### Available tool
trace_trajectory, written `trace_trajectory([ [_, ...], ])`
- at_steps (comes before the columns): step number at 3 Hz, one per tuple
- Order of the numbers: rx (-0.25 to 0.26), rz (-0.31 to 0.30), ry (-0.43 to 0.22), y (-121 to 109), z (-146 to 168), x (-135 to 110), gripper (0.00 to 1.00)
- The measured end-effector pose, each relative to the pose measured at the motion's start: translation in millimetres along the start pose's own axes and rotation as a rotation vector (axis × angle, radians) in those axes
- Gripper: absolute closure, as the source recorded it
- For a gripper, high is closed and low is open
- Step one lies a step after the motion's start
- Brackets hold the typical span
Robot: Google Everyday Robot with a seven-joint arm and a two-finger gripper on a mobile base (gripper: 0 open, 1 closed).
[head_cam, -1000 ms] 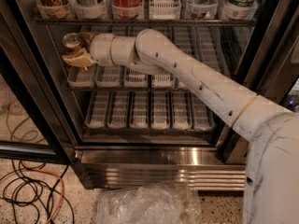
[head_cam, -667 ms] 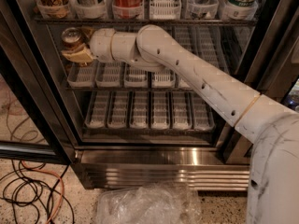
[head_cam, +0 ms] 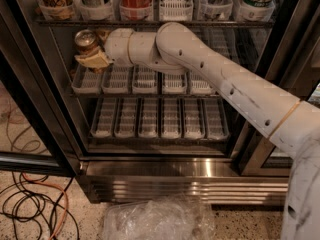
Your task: Pick orange can from middle shelf of fridge
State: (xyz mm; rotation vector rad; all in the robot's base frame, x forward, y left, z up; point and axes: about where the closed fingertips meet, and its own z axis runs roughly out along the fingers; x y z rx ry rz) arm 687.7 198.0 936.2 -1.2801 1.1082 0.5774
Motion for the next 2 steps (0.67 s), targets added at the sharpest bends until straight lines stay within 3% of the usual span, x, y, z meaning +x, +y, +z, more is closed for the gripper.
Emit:
trace_trajectory([
  [2,0.076,0.051,0.112,15,-96,-16,1.0],
])
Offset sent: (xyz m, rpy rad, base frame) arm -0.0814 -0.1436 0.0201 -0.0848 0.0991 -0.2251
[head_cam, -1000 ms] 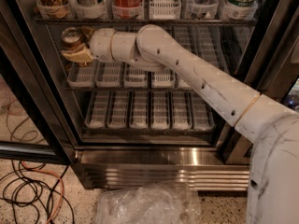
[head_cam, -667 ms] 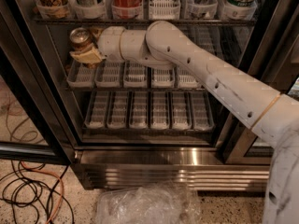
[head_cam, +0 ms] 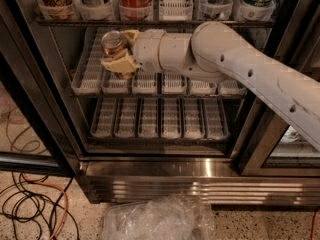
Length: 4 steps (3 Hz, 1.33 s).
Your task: Pick orange can from middle shelf of fridge
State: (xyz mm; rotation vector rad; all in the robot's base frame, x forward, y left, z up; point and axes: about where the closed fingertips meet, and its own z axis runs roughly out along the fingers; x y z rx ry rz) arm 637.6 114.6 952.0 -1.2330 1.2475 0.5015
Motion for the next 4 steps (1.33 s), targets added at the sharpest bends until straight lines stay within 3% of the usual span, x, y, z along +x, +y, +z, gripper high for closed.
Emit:
trace_trajectory([
  [2,0.127,0.032,0.109,17,-91,-12,1.0],
  [3,0.164,0.026,0.118,16,-119,-19,1.0],
  [4,0.172,0.027,0.121,15,-123,-18,1.0],
])
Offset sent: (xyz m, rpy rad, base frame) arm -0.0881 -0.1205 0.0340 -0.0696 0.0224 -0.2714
